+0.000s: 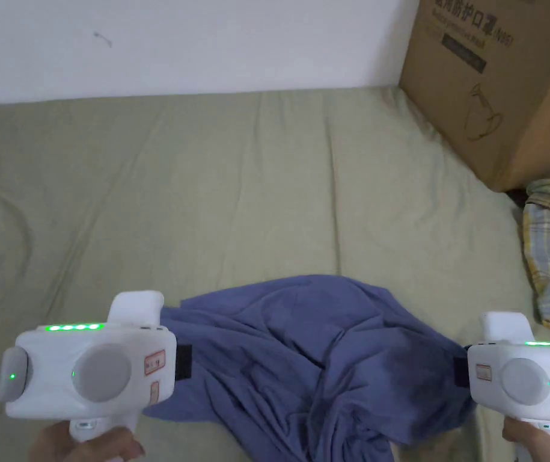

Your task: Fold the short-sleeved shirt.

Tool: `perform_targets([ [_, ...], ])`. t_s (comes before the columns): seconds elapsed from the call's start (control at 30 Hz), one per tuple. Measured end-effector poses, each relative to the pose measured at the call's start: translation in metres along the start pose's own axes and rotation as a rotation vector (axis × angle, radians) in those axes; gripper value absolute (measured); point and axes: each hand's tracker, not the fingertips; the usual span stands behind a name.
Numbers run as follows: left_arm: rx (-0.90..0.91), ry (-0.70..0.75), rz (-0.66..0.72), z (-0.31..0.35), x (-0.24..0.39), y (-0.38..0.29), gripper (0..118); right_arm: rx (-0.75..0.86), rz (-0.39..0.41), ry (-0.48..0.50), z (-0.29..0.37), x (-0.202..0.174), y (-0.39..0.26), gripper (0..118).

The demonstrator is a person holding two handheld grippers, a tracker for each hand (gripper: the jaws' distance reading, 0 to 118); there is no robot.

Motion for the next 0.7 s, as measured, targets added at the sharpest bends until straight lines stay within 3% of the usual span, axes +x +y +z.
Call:
perform_targets([
  [0.03, 0.002, -0.006, 0.011, 0.001, -0.002, 0.010, 6, 0.012, -0.017, 0.019, 0.002, 0.001, 0.002, 10],
  [0.07, 0.017, -0.046, 0.026, 0.006, 0.001, 0.026, 22, 0.031, -0.058, 0.042, 0.004, 0.003, 0.004, 10],
  [0.13, 0.044, -0.038, 0.026, 0.003, 0.001, 0.048, 97, 0.032, -0.055, 0.039, 0.007, 0.005, 0.008, 10],
  [0.17, 0.040, -0.011, 0.011, -0.004, 0.003, 0.061, 115, 0.037, -0.052, 0.035, 0.007, 0.004, 0.008, 10],
  [0.27, 0.060, 0.012, -0.003, -0.025, 0.004, 0.094, 115, 0.028, -0.044, 0.041, 0.005, 0.003, 0.006, 10],
  [0.47, -0.090, 0.041, -0.012, -0.111, 0.004, 0.116, 111, 0.001, -0.076, 0.053, -0.001, 0.012, 0.002, 10],
  [0.53, -0.182, 0.056, -0.006, -0.132, 0.002, 0.108, 105, -0.001, -0.088, 0.057, -0.002, 0.014, 0.002, 10],
  [0.6, -0.247, 0.075, 0.003, -0.161, -0.003, 0.095, 89, -0.007, -0.095, 0.063, -0.004, 0.015, 0.001, 10],
  [0.7, -0.172, 0.109, -0.010, -0.153, 0.010, 0.090, 87, -0.015, -0.088, 0.061, -0.006, 0.014, 0.000, 10],
])
